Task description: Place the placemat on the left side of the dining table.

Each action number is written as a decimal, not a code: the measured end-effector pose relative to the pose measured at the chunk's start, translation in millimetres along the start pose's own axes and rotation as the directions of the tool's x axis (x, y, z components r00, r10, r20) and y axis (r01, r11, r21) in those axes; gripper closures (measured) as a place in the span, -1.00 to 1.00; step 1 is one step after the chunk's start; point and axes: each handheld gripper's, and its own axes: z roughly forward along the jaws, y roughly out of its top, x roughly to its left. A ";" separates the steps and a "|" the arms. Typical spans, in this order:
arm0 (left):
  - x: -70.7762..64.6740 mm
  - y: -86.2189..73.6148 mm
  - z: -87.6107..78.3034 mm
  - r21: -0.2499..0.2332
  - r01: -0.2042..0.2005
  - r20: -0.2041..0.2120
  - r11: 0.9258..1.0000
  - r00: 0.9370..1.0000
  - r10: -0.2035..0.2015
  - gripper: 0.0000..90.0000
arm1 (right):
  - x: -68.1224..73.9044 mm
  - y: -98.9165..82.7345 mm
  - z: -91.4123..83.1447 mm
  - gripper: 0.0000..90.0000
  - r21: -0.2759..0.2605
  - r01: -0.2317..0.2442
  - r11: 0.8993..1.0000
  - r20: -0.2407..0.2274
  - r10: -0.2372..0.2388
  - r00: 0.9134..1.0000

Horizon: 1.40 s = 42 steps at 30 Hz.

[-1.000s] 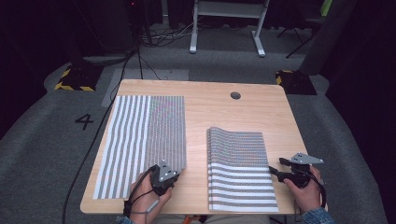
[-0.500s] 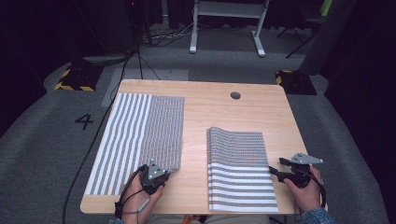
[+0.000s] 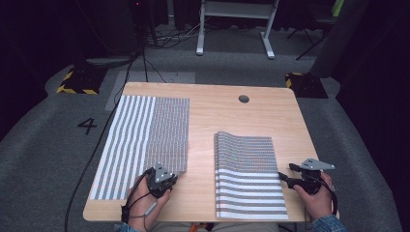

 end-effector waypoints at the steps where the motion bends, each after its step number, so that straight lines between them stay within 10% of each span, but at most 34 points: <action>1: 0.4 -0.2 -1.1 0.003 -0.007 0.003 1.000 1.000 0.007 0.82 | 0.0 0.0 0.0 -0.22 0.000 0.000 1.000 0.000 0.000 1.000; 11: -5.2 -1.1 -5.3 0.026 -0.002 0.017 1.000 1.000 0.001 0.70 | 0.0 0.0 0.0 -0.22 0.000 0.001 1.000 -0.001 -0.001 1.000; 18: -16.3 5.3 -13.8 -0.008 0.017 0.053 1.000 0.998 -0.016 0.17 | 0.0 0.0 0.0 -0.22 0.000 0.001 1.000 -0.001 -0.001 1.000; 22: -16.1 9.1 -14.4 -0.071 0.001 -0.016 0.998 1.000 -0.002 0.05 | 0.0 0.0 0.0 -0.22 0.000 0.001 1.000 -0.001 -0.001 1.000; 30: -7.9 -5.0 13.1 0.050 -0.058 -0.115 0.997 0.991 0.063 -0.14 | 0.0 0.0 0.0 -0.22 0.000 0.001 1.000 -0.001 -0.001 1.000; 37: -11.7 -8.1 16.0 0.062 -0.060 -0.102 0.996 0.993 0.067 -0.24 | 0.0 0.0 0.0 -0.22 0.000 0.001 1.000 -0.001 -0.001 1.000; 42: -11.9 -7.2 14.6 0.050 0.013 -0.057 0.999 0.998 -0.010 -0.39 | 0.0 0.0 -0.1 -0.23 0.000 0.003 1.000 -0.001 -0.003 1.000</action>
